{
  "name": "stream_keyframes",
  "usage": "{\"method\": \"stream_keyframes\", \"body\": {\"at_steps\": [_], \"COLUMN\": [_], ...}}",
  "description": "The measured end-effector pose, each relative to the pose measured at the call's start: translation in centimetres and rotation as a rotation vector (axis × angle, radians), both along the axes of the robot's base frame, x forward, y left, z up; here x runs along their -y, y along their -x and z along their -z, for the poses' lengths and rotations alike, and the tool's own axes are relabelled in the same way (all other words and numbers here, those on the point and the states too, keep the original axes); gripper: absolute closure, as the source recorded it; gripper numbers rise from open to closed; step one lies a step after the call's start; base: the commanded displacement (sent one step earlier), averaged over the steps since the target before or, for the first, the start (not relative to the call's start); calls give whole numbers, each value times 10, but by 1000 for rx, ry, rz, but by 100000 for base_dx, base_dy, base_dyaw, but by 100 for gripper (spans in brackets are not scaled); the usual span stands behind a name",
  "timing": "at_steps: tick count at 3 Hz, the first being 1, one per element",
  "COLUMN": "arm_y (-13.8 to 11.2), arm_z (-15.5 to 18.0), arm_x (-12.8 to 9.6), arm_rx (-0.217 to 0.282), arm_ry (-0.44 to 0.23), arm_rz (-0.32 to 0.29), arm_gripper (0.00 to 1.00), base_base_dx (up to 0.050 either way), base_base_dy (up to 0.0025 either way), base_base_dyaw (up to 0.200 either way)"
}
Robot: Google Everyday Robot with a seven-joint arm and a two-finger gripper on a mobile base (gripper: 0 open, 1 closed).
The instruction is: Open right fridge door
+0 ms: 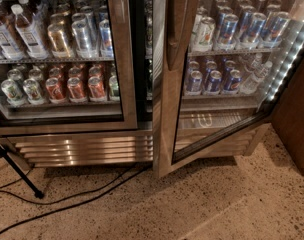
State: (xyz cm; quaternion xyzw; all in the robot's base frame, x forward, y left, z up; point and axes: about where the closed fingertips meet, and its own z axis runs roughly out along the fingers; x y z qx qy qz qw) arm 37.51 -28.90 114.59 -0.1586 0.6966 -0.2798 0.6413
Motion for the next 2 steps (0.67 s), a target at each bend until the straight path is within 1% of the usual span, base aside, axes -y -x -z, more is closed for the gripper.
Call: {"method": "stream_keyframes", "body": {"at_steps": [2], "arm_y": [0], "arm_z": [0], "arm_x": [0], "arm_rx": [0], "arm_ry": [0], "arm_rz": [0], "arm_gripper": [0], "base_base_dx": [0], "base_base_dy": [0], "base_base_dyaw": [0]}}
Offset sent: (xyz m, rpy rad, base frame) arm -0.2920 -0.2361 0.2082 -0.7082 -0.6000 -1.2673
